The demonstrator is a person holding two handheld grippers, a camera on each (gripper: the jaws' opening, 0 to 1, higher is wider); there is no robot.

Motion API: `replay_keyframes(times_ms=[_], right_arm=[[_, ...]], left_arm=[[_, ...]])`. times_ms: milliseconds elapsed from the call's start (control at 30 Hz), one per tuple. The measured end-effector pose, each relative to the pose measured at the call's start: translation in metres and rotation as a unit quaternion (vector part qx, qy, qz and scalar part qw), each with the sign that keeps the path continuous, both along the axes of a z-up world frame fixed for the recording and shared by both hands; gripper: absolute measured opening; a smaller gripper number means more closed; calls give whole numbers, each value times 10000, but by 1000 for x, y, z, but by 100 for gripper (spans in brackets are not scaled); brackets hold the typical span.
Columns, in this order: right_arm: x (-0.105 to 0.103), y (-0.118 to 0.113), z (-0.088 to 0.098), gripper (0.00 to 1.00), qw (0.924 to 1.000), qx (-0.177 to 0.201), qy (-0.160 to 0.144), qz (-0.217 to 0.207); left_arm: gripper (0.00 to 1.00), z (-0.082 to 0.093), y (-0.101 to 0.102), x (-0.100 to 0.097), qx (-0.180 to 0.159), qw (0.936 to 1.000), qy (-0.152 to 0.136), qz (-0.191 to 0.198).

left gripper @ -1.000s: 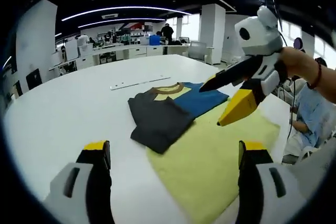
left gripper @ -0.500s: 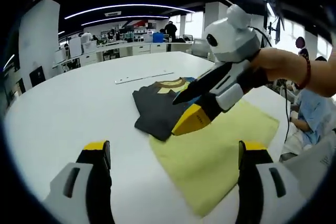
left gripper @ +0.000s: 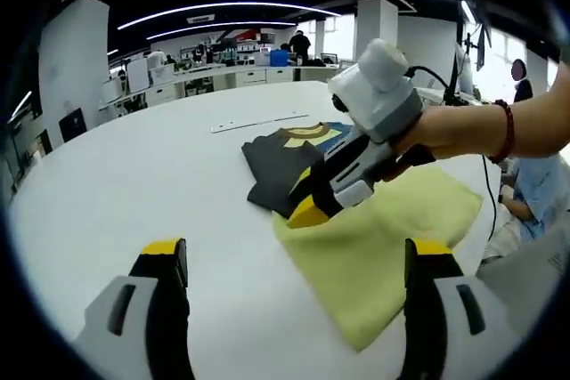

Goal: Fold the garment on the visible template until the final outline fits inside the template.

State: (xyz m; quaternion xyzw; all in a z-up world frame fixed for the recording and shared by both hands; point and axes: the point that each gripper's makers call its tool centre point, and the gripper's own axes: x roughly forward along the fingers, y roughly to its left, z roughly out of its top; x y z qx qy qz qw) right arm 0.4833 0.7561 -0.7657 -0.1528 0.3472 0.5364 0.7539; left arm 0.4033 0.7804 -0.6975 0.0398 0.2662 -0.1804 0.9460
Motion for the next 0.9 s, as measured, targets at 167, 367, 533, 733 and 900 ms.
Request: replay_keyframes(times_ms=[167,367,533,733,900], right_arm=[[1,1,-6,20,9993,-184,-334,63],[5,-2,-6,12,9992,-194,-327,-113],[6,-2,-5,3,9991,-196,-358,-143],[9,-5,1,0,9987,-145,-436,-209],[15,-11,15,0,9981,74,-391,-473]], left_arm=[[99,4,4,1,-26,10000,-54,65],[99,4,4,1,8,10000,-23,53],[99,4,5,1,-7,10000,-6,84],[97,9,7,1,164,9998,-74,83],[96,12,7,3,156,9998,-105,99]])
